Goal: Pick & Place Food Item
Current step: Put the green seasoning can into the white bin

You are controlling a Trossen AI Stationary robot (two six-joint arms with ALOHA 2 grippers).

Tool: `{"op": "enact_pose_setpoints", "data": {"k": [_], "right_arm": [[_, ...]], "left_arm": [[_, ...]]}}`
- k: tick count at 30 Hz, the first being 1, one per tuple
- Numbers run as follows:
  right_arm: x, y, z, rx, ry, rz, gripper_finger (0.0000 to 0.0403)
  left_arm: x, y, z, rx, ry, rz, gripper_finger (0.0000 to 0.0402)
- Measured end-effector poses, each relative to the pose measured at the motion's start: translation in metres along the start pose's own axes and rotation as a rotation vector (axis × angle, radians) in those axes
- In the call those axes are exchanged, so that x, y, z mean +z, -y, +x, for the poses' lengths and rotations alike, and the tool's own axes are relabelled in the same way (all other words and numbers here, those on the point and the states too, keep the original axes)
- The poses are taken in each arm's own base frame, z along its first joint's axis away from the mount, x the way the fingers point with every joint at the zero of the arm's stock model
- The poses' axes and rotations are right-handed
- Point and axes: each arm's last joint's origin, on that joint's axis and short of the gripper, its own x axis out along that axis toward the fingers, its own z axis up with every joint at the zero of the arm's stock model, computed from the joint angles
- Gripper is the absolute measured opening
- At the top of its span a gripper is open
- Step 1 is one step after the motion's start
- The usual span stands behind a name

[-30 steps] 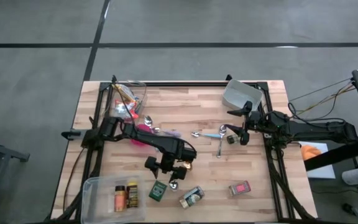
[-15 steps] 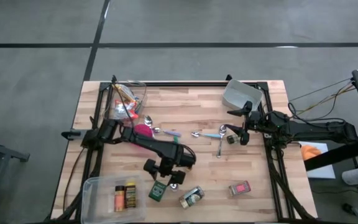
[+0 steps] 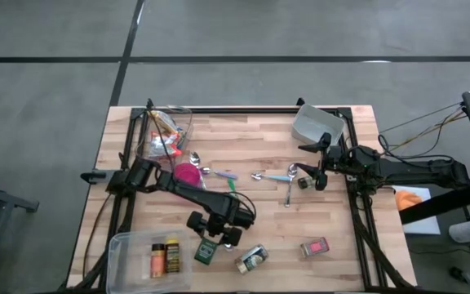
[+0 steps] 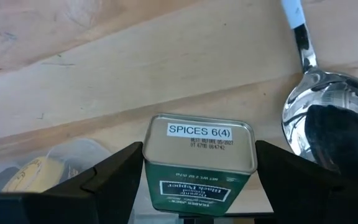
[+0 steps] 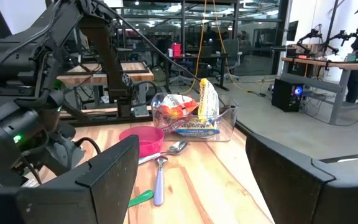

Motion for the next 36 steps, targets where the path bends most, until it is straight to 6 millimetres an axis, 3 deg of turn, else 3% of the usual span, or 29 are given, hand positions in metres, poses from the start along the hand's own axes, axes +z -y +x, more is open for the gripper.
{"op": "enact_pose_setpoints", "data": {"k": [14, 28, 36], "right_arm": [[0.0, 0.0, 0.0, 0.0, 0.001, 0.0, 0.029], [0.0, 0.0, 0.0, 0.0, 0.0, 0.0, 0.029], [0.0, 0.0, 0.0, 0.0, 0.001, 0.0, 0.029]], "left_arm": [[0.004, -0.003, 0.018, -0.03, -0.048, -0.023, 0.0301], [0.007, -0.002, 0.018, -0.04, -0.054, -0.024, 0.0296], [0.022, -0.002, 0.009, -0.068, -0.055, -0.028, 0.0294]]}}
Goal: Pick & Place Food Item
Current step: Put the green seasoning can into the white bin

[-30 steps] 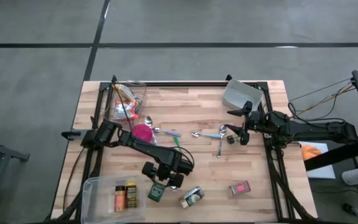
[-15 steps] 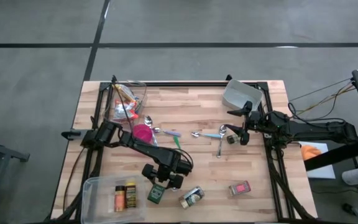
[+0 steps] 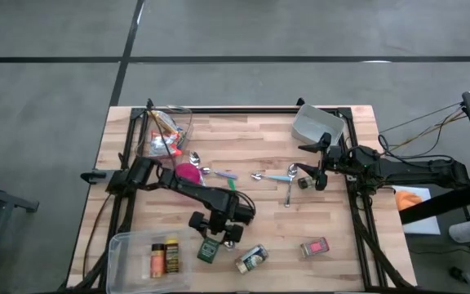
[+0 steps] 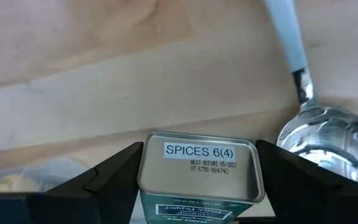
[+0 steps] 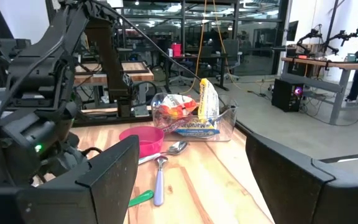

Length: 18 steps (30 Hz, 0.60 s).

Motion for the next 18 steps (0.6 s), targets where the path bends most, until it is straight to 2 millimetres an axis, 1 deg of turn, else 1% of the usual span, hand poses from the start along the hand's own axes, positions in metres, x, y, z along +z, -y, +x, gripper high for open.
{"op": "enact_pose_setpoints", "data": {"k": [3, 13, 18], "right_arm": [[0.0, 0.0, 0.0, 0.0, 0.0, 0.0, 0.029], [0.0, 0.0, 0.0, 0.0, 0.0, 0.0, 0.029], [0.0, 0.0, 0.0, 0.0, 0.0, 0.0, 0.029]], "left_arm": [[0.006, 0.0, -0.004, -0.011, 0.006, 0.004, 0.0294], [0.039, -0.005, -0.023, -0.038, 0.033, 0.052, 0.0294], [0.047, -0.007, -0.028, -0.045, 0.038, 0.036, 0.0294]]}}
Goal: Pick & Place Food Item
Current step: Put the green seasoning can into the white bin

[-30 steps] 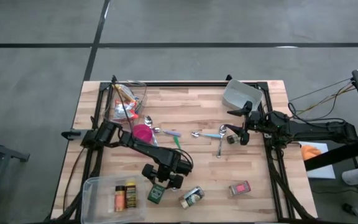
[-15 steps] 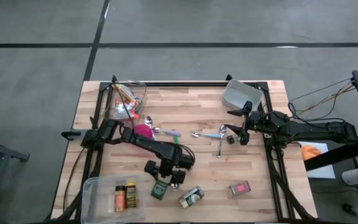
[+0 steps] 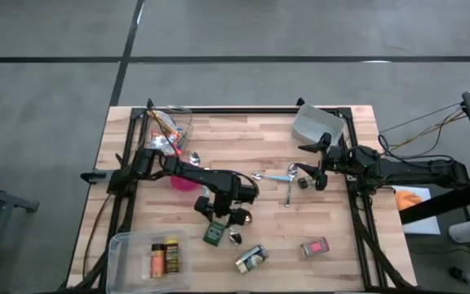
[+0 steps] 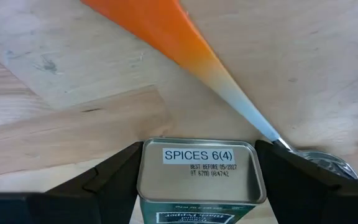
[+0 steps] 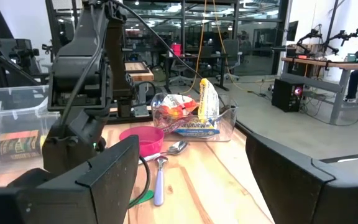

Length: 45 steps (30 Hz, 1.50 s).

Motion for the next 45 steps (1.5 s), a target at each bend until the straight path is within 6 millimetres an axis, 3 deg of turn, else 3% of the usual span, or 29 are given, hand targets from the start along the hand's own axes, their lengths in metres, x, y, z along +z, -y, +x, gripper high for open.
{"op": "enact_pose_setpoints", "data": {"k": [11, 23, 34, 45], "right_arm": [[0.0, 0.0, 0.0, 0.0, 0.0, 0.0, 0.029], [0.0, 0.0, 0.0, 0.0, 0.0, 0.0, 0.029], [0.0, 0.0, 0.0, -0.001, -0.003, 0.0, 0.029], [-0.002, 0.0, 0.0, -0.001, -0.019, -0.002, 0.029]], "left_arm": [[0.0, 0.0, -0.001, -0.003, -0.002, 0.003, 0.0299], [-0.001, -0.001, -0.001, 0.004, -0.014, -0.001, 0.0376], [-0.02, -0.004, -0.018, -0.019, -0.042, 0.022, 0.038], [-0.033, -0.003, -0.011, 0.013, 0.028, -0.026, 0.0379]]}}
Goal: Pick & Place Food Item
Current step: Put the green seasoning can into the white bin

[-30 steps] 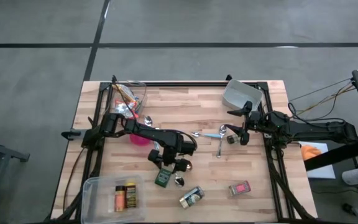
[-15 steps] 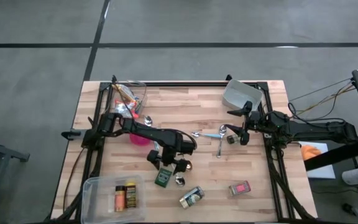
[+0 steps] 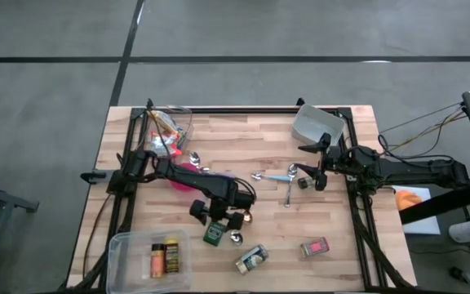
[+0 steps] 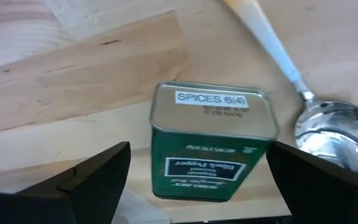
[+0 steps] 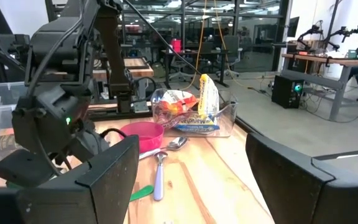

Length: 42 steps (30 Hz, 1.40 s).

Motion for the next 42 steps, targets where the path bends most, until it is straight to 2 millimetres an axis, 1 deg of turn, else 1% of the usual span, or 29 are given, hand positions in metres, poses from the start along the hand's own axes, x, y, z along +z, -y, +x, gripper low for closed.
{"op": "enact_pose_setpoints", "data": {"k": [9, 14, 25, 28, 36, 39, 42], "right_arm": [[0.0, 0.0, 0.0, 0.0, -0.003, 0.0, 0.029], [0.0, 0.0, 0.0, 0.0, -0.003, 0.0, 0.029], [0.0, 0.0, 0.0, 0.0, -0.003, 0.0, 0.029], [0.0, 0.0, 0.0, 0.0, -0.003, 0.0, 0.029], [0.0, 0.0, 0.0, 0.0, -0.003, 0.0, 0.029], [0.0, 0.0, 0.0, 0.0, -0.003, 0.0, 0.029], [0.0, 0.0, 0.0, 0.0, -0.003, 0.0, 0.029]], "left_arm": [[-0.004, 0.002, 0.004, -0.002, 0.029, 0.011, 0.0379], [-0.007, 0.001, 0.012, 0.007, 0.069, 0.012, 0.0379], [-0.004, -0.001, 0.022, -0.018, 0.067, 0.011, 0.0374], [-0.003, -0.001, 0.024, -0.028, 0.052, 0.014, 0.0354], [-0.003, -0.001, 0.025, -0.036, 0.043, 0.017, 0.0279], [-0.003, 0.0, 0.025, -0.041, 0.043, 0.018, 0.0263], [-0.003, 0.0, 0.025, -0.043, 0.043, 0.02, 0.0261]]}}
